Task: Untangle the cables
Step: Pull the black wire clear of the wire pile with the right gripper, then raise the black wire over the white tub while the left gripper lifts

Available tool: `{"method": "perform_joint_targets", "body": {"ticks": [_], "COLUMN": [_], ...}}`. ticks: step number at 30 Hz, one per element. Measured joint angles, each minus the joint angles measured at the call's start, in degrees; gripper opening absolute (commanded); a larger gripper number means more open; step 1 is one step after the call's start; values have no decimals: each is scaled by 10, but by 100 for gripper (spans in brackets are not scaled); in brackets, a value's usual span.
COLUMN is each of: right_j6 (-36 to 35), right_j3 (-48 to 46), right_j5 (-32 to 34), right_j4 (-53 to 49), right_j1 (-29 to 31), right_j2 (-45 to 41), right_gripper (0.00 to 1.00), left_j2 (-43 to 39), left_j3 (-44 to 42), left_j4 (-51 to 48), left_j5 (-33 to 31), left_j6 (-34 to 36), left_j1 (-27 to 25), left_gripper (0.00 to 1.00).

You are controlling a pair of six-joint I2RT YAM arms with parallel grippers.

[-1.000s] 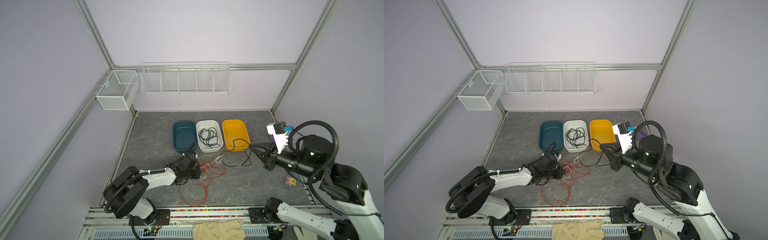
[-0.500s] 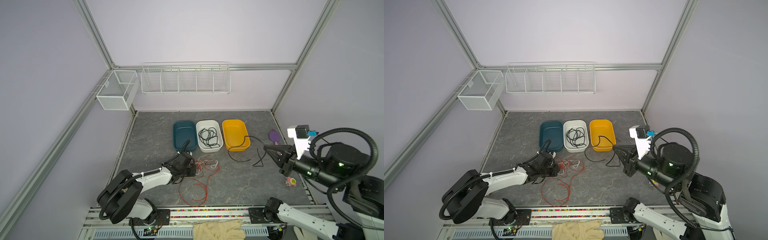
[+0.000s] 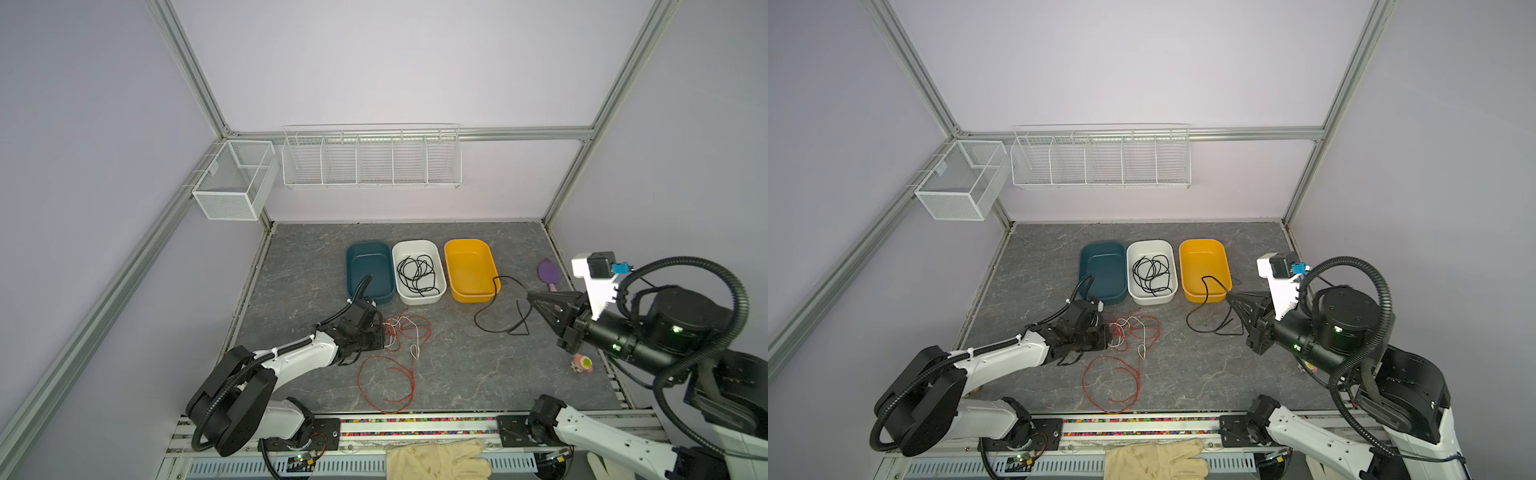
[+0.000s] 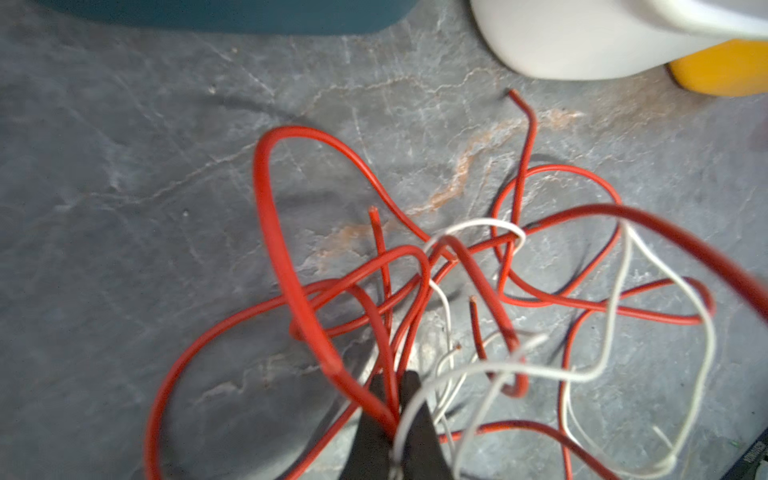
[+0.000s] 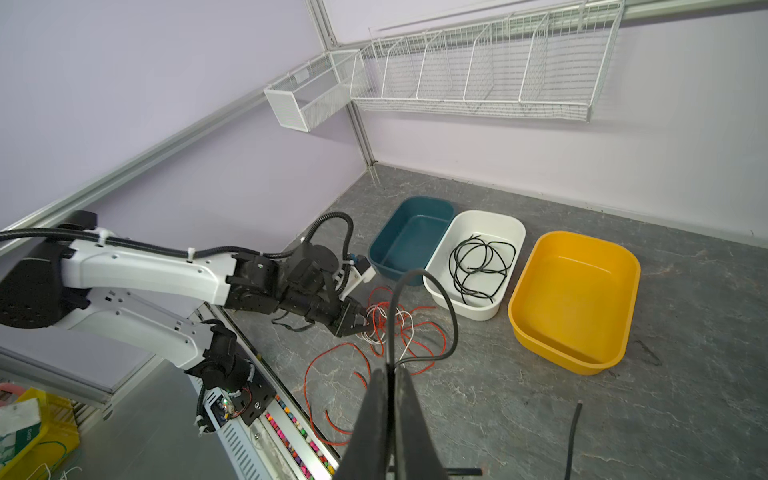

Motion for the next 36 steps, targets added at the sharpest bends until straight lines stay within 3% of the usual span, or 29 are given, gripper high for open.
{"method": "perform_joint_targets", "body": {"ticks": [4, 13, 19, 28, 36], "right_j6": [0, 6, 9, 8, -1], "right_j3": [-28, -56, -62, -70, -70], "right_j5": [-10, -35, -48, -56, -75], "right_j4": [19, 63, 84, 110, 133], "right_j1": [0, 0, 0, -2, -30], "right_j2": [9, 32, 41, 91, 158], "right_gripper": [7, 7, 7, 6, 6], "left_j2": [-54, -153, -170, -217, -219], "left_j3": [20, 29, 46, 110, 203], "left_j4": [-33, -75, -110, -183, -257], "left_j5": [-2, -20, -19, -31, -86], "left_j6": [6, 13, 18, 21, 66], "left_j1": [0, 0, 0, 0, 0], "left_gripper": [2, 31, 39, 65, 85]}}
